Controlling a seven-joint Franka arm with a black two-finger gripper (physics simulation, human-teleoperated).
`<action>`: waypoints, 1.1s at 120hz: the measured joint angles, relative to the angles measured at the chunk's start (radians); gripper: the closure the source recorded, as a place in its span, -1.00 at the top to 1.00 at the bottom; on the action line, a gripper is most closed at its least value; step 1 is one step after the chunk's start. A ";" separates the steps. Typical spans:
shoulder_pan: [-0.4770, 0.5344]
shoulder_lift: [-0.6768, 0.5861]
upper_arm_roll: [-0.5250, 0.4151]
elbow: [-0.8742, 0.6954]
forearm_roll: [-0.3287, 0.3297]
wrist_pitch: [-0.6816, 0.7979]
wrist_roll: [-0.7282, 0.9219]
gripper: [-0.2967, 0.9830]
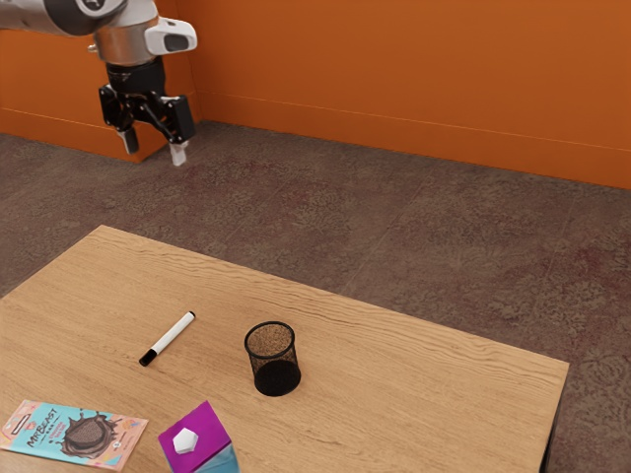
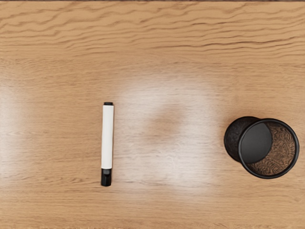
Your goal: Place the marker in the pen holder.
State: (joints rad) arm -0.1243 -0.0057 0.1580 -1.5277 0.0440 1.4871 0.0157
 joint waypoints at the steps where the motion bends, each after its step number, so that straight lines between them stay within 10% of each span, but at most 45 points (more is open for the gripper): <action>1: 0.002 0.000 -0.001 0.000 0.001 0.000 0.000 0.54; 67: 0.060 -0.060 0.003 -0.127 0.071 -0.024 -0.006 0.54; 90: 0.015 -0.138 0.218 -0.828 0.115 0.359 0.021 0.54; 132: -0.031 0.149 0.233 -0.705 -0.005 0.756 0.103 0.53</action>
State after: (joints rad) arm -0.1552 0.1430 0.3912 -2.2330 0.0395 2.2434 0.1183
